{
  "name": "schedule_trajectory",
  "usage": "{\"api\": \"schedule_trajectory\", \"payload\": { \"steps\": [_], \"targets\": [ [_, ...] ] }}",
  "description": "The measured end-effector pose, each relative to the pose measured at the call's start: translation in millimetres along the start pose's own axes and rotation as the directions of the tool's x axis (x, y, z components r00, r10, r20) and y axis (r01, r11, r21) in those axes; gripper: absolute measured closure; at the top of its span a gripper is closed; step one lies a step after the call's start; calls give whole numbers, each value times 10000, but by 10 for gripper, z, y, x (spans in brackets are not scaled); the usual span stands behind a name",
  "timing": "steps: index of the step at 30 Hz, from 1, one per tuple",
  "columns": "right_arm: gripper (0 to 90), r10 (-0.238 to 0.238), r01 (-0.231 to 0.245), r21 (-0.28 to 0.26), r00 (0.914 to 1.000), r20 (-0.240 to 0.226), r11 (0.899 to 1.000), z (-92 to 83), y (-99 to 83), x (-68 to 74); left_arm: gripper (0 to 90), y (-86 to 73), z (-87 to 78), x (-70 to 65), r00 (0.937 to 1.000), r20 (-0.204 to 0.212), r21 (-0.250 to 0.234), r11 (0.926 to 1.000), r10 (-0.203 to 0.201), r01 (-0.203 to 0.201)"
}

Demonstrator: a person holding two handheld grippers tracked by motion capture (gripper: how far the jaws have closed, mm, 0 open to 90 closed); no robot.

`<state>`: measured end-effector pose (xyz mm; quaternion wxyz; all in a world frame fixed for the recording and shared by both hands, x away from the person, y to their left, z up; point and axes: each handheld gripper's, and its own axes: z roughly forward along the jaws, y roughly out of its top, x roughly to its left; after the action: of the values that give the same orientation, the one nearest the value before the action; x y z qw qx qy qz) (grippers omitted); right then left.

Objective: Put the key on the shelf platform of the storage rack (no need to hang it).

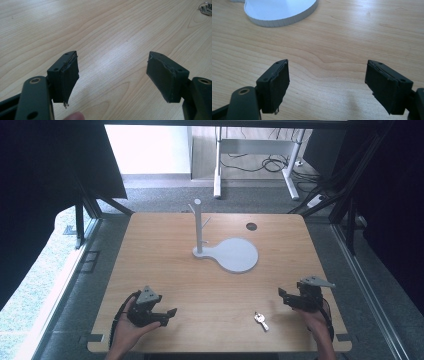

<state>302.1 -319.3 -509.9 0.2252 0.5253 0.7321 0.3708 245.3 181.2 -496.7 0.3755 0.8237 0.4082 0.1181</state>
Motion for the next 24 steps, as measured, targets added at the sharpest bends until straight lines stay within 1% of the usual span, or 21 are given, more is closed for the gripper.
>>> {"api": "schedule_trajectory", "payload": {
  "steps": [4,7,11,13,15,16,17,19,21,24],
  "targets": [
    [230,-156,155,-124,9998,-88,9998,-6,18,27,260,-7,0,16,10000,-22,14,10000,24,-24],
    [247,-278,278,0,9995,-125,9996,-23,16,40,259,-6,-15,20,10000,-11,-25,10000,28,-28],
    [265,-366,365,-78,9992,-163,9993,-43,12,44,259,-1,-31,16,10000,-17,-58,10000,50,-50],
    [260,-532,531,-60,9985,-121,9986,-42,8,46,259,-1,-32,16,10000,-25,-51,10000,45,-45],
    [252,-736,738,65,9970,-253,9973,-34,0,48,259,-1,-28,15,10000,-18,-43,10000,50,-50],
    [254,-822,824,73,9964,-204,9966,-31,-4,50,259,0,-27,14,10000,-24,-11,10000,68,-68],
    [257,-849,851,71,9962,-194,9964,-31,-6,50,259,-1,-24,11,10000,-18,-19,10000,58,-58],
    [264,-815,816,13,9961,-346,9967,-37,-2,39,259,0,-22,10,10000,-6,-3,10000,80,-80],
    [273,-805,803,-74,9964,-271,9967,-42,2,29,259,0,-25,9,10000,-1,2,10000,82,-82],
    [285,-831,832,35,9963,-218,9965,-38,2,27,260,0,-34,11,10000,-18,-35,10000,18,-18]
  ]
}}
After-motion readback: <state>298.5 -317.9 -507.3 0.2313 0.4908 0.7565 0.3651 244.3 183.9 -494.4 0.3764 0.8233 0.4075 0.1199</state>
